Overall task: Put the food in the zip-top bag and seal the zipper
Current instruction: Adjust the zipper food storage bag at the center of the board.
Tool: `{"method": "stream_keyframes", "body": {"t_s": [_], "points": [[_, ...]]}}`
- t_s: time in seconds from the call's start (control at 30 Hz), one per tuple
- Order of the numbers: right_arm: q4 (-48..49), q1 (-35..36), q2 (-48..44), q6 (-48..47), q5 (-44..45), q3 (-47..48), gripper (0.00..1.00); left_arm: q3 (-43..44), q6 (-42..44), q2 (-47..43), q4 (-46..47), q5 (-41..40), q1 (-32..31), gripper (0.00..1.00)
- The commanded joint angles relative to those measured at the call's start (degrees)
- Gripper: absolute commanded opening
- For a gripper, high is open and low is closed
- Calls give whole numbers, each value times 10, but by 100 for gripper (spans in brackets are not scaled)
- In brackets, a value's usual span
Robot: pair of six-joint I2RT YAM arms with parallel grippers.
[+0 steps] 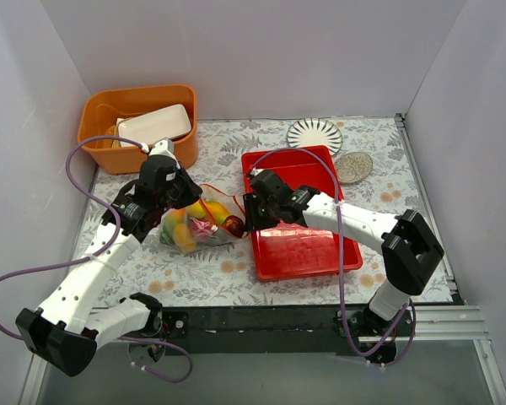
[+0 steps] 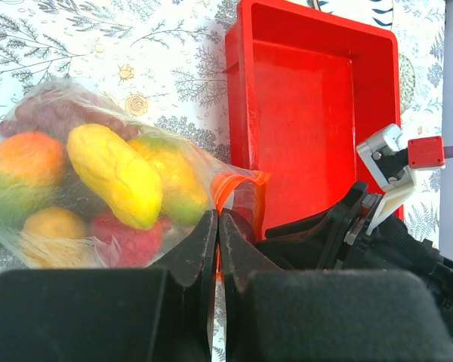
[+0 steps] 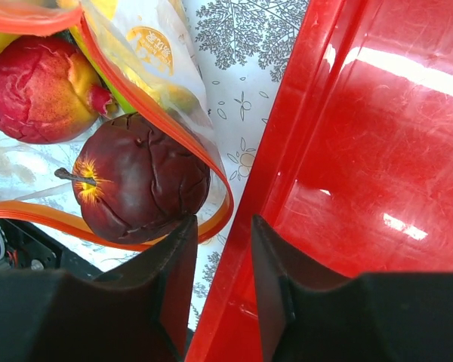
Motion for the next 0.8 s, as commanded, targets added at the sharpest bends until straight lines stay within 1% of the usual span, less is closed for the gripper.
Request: {"method": "stream_keyframes", "body": {"t_s": [0.0,0.03,0.07,0.2,0.37,0.5,0.77], "points": [[28,2,11,4,-12,-6,37,21,-4,-20,9,-12,-2,1],[31,2,11,4,-13,-6,36,21,-4,-21,10,-13,-2,1],[32,2,11,4,-13,-7,33,21,-4,-21,9,-12,-2,0],[39,2,10,1,-38,-7,33,27,-4,-21,7,-17,-2,1],[51,2,13,5,-71,-8,38,37,-4,-24,-2,-34,-2,1],[69,2,22,11,-90,-8,38,42,-7,-27,-10,-44,-2,1],[85,2,44,11,-105,7,33,46,-10,-42,-17,-57,-2,2]]}}
